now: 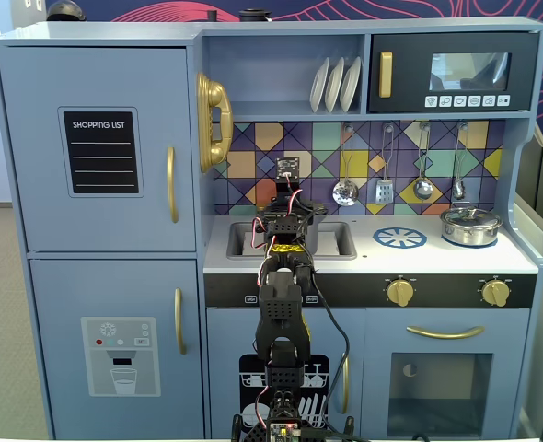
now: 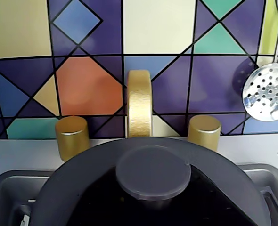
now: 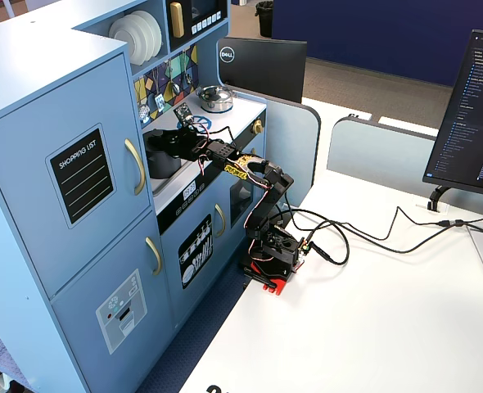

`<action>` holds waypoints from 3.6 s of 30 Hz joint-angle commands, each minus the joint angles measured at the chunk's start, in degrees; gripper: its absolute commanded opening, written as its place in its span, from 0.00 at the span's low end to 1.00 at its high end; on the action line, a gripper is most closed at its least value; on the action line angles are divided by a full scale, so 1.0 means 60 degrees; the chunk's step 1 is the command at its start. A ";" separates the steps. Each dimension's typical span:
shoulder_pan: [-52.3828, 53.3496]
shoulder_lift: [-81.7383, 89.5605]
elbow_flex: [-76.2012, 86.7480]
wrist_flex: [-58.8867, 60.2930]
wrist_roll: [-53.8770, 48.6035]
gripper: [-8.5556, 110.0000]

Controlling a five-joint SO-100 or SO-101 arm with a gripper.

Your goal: Take off the lid from the gray recipient and place it on the counter

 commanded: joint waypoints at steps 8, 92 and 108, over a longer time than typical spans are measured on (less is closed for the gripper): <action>-0.0029 0.0703 -0.0747 -0.0117 -0.0073 0.07; 0.5244 -0.1069 0.2813 -0.3926 -0.0293 0.19; 0.5771 -0.0381 0.3105 -0.4175 -0.0059 0.30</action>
